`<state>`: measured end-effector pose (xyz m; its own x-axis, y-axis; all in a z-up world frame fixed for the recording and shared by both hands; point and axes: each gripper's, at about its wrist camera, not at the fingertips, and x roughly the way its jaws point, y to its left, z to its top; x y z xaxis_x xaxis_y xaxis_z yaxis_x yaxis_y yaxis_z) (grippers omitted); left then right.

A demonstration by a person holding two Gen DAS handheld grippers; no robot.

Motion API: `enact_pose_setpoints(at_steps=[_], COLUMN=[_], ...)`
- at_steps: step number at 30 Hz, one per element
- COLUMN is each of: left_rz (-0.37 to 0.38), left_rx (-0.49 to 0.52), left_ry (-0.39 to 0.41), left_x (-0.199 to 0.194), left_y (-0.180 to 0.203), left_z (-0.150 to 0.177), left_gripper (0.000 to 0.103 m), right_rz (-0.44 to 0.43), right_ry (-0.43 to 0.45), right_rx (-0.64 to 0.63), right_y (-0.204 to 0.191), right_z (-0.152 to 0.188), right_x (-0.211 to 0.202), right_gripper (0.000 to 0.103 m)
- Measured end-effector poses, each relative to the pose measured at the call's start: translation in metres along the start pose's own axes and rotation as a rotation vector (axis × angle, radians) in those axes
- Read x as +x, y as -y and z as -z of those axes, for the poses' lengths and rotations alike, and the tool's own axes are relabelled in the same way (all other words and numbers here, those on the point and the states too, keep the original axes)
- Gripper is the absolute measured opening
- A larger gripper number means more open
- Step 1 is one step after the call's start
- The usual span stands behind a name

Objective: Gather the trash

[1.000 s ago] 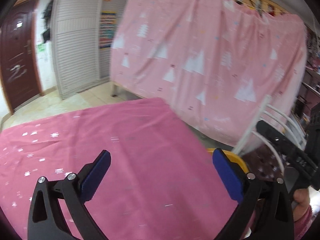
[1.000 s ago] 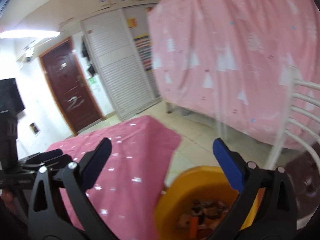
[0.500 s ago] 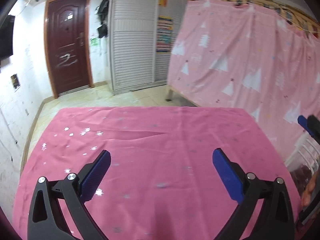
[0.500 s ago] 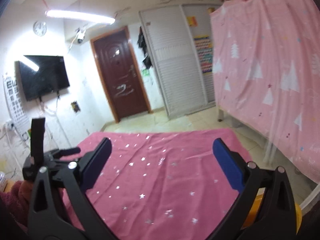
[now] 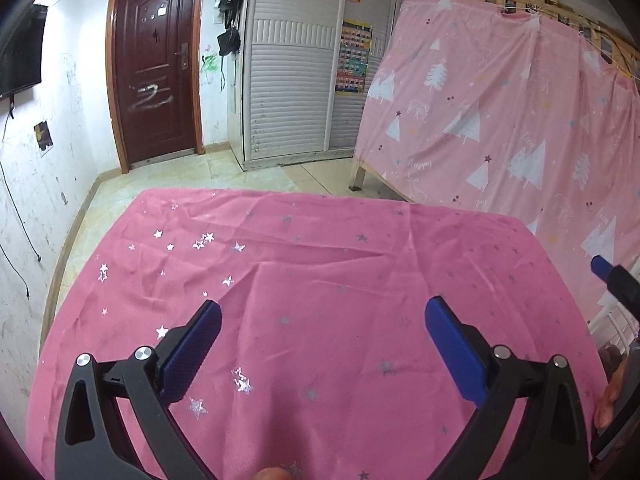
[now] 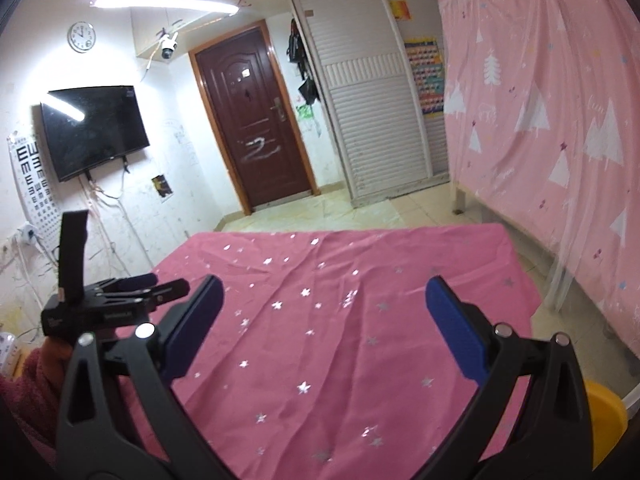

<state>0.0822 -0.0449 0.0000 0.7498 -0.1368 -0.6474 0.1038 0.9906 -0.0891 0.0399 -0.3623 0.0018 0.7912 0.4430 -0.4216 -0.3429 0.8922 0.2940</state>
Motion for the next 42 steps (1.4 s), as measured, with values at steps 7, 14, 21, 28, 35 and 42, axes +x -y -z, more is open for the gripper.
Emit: enact_pose_setpoints(at_steps=[7, 14, 21, 28, 35, 42], left_rz=[0.007, 0.012, 0.016, 0.010, 0.010, 0.009], left_rx=[-0.009, -0.065, -0.067, -0.064, -0.065, -0.064], left_ry=[-0.019, -0.025, -0.027, -0.025, -0.025, -0.026], left_x=[-0.005, -0.006, -0.004, -0.006, -0.006, -0.006], left_y=[-0.002, -0.012, -0.012, -0.011, -0.010, -0.010], left_z=[0.009, 0.011, 0.011, 0.010, 0.010, 0.010], left_gripper=[0.095, 0.095, 0.095, 0.095, 0.095, 0.095], right_rz=[-0.029, 0.032, 0.140, 0.139, 0.136, 0.135], right_ry=[-0.012, -0.053, -0.065, -0.064, -0.062, -0.062], right_rx=[0.041, 0.037, 0.014, -0.015, -0.018, -0.018], right_y=[0.005, 0.004, 0.000, -0.004, -0.005, -0.006], right_z=[0.005, 0.006, 0.008, 0.009, 0.010, 0.010], right_x=[-0.008, -0.002, 0.002, 0.004, 0.003, 0.003], right_gripper=[0.097, 0.097, 0.097, 0.097, 0.097, 0.097])
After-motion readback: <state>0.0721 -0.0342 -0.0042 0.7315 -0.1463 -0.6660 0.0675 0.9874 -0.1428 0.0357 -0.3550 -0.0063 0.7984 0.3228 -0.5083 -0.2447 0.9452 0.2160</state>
